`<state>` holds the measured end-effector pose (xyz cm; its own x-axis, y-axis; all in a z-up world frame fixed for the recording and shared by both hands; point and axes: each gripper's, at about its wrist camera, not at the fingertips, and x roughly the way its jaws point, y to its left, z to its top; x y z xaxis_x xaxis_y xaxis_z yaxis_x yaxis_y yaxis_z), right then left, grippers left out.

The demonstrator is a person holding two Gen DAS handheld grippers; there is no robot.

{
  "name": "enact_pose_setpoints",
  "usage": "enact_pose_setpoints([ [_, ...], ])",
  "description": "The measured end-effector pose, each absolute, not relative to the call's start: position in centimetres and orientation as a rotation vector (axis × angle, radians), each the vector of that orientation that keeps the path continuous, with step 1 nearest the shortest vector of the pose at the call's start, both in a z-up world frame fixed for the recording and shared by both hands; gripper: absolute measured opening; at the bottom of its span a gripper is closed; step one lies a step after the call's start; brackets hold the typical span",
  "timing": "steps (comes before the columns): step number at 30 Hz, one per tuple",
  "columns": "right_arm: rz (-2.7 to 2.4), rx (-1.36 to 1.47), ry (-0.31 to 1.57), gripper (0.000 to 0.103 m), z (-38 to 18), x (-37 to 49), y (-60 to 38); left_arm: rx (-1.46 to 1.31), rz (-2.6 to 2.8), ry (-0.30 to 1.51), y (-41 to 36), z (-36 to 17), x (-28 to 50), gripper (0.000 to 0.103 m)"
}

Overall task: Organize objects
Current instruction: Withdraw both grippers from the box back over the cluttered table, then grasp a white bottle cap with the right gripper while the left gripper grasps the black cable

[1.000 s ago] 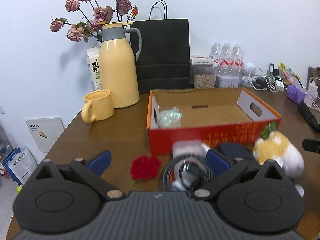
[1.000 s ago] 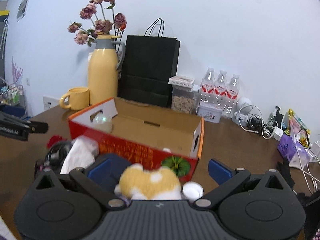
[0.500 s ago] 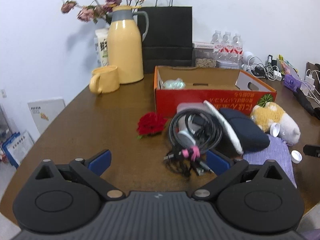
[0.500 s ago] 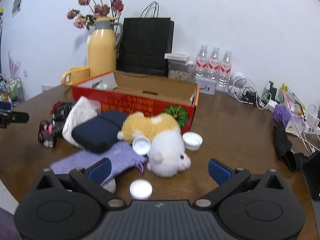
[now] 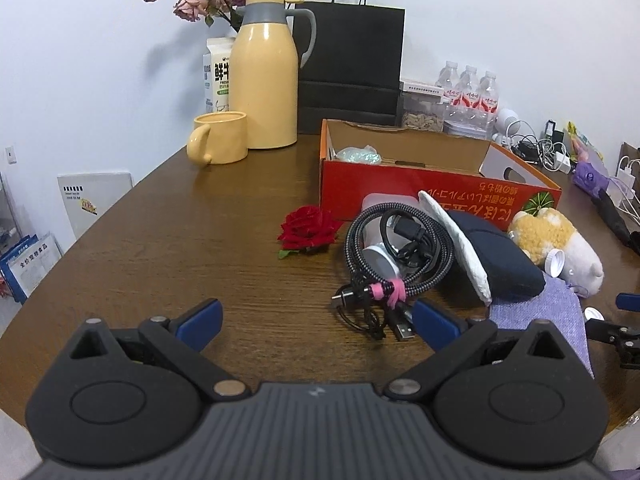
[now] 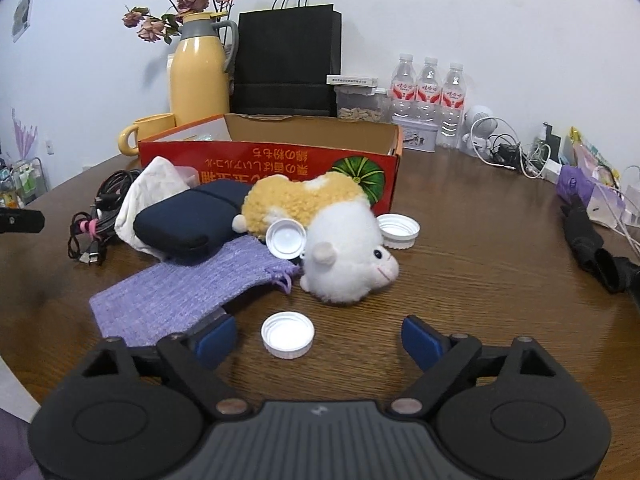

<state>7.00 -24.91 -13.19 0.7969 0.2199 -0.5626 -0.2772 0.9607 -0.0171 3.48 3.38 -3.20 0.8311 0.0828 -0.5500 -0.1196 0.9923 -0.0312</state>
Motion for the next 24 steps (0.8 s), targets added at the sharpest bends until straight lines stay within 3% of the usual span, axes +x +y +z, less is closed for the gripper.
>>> enact_pose_setpoints([
  [11,0.299,-0.08,0.576,0.067,-13.8,7.5,-24.6,-0.074,0.105,0.591,3.3,-3.5,3.6,0.103],
  [13,0.303,-0.077,0.565,0.039,-13.7,7.4,-24.7,-0.074,0.104,0.594,3.3,-3.6,3.6,0.103],
  [15,0.299,-0.073,0.559,0.028,-13.7,7.3,-24.7,-0.075,0.101,0.594,3.3,-3.7,3.5,0.103],
  [24,0.306,-0.082,0.508,0.027,-13.2,6.5,-24.3,-0.069,0.099,0.586,3.2,-3.6,3.7,0.103],
])
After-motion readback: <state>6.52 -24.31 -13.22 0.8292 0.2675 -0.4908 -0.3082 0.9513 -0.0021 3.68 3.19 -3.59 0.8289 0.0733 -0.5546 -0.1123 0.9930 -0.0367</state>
